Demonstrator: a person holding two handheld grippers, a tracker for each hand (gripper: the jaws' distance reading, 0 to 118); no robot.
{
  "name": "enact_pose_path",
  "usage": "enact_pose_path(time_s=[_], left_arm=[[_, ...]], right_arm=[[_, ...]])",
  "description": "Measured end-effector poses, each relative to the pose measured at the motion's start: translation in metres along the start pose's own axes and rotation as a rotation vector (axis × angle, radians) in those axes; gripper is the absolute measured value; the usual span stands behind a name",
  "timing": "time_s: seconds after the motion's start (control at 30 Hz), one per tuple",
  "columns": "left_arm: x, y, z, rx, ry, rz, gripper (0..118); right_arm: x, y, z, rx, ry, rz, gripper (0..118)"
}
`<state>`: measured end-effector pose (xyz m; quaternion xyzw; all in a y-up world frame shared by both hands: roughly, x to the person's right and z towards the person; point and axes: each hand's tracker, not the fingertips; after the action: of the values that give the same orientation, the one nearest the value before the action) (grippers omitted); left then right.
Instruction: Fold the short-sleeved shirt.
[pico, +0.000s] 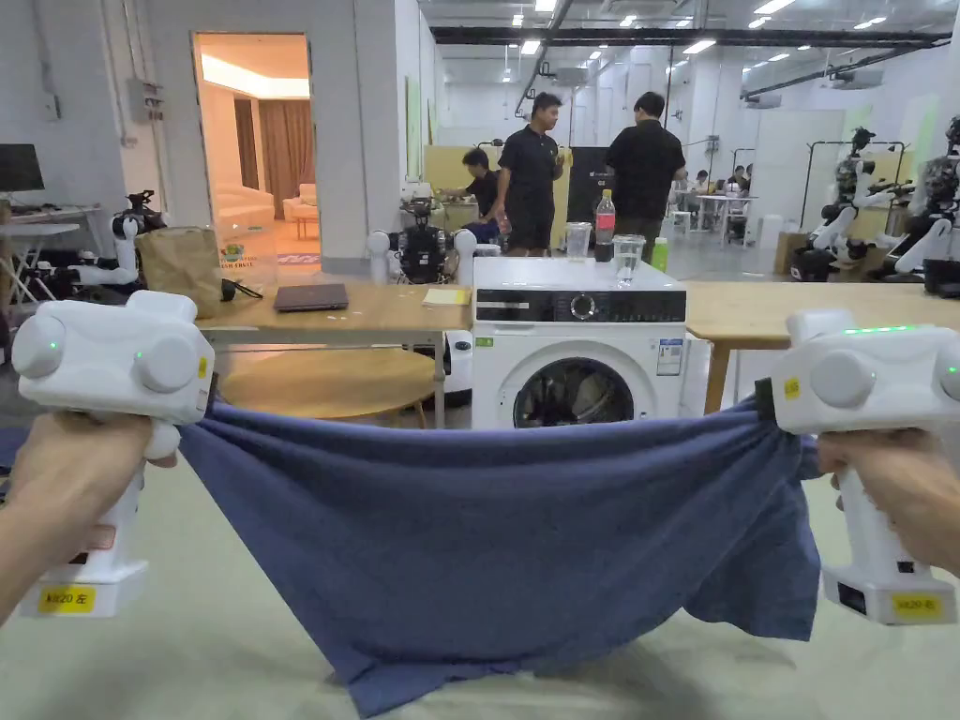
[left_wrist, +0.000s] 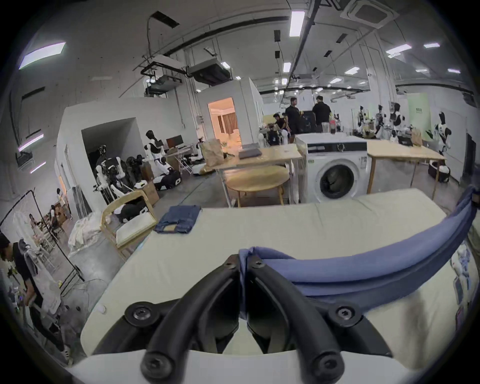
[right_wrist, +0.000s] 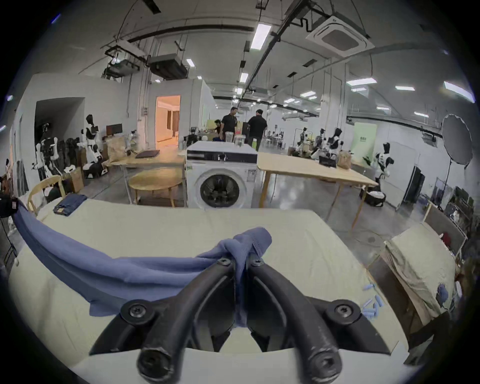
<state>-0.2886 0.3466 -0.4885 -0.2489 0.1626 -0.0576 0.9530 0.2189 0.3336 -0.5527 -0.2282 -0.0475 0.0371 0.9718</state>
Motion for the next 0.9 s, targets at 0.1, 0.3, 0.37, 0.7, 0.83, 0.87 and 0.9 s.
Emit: enact_pose_path(time_s=[0.1, 0.3, 0.37, 0.7, 0.83, 0.87, 0.9], left_arm=[[0.004, -0.044, -0.003, -0.055, -0.025, -0.021, 0], [-0.007, -0.144, 0.024, -0.140, -0.088, 0.003, 0], [-0.013, -0.176, 0.040, -0.168, -0.109, 0.017, 0], [-0.049, -0.317, 0.120, -0.266, -0.180, 0.067, 0], [-0.057, -0.352, 0.146, -0.298, -0.197, 0.070, 0], [-0.058, -0.359, 0.150, -0.305, -0.198, 0.068, 0], [-0.055, -0.365, 0.157, -0.313, -0.201, 0.063, 0]], right_arm=[[0.002, -0.043, -0.001, -0.054, 0.024, 0.019, 4], [0.019, -0.132, 0.035, -0.116, 0.056, 0.021, 4], [0.028, -0.162, 0.053, -0.129, 0.069, -0.002, 4], [0.067, -0.316, 0.165, -0.208, 0.118, -0.092, 4], [0.075, -0.360, 0.192, -0.246, 0.121, -0.118, 4], [0.075, -0.369, 0.198, -0.253, 0.123, -0.120, 4], [0.074, -0.376, 0.200, -0.260, 0.118, -0.118, 4]])
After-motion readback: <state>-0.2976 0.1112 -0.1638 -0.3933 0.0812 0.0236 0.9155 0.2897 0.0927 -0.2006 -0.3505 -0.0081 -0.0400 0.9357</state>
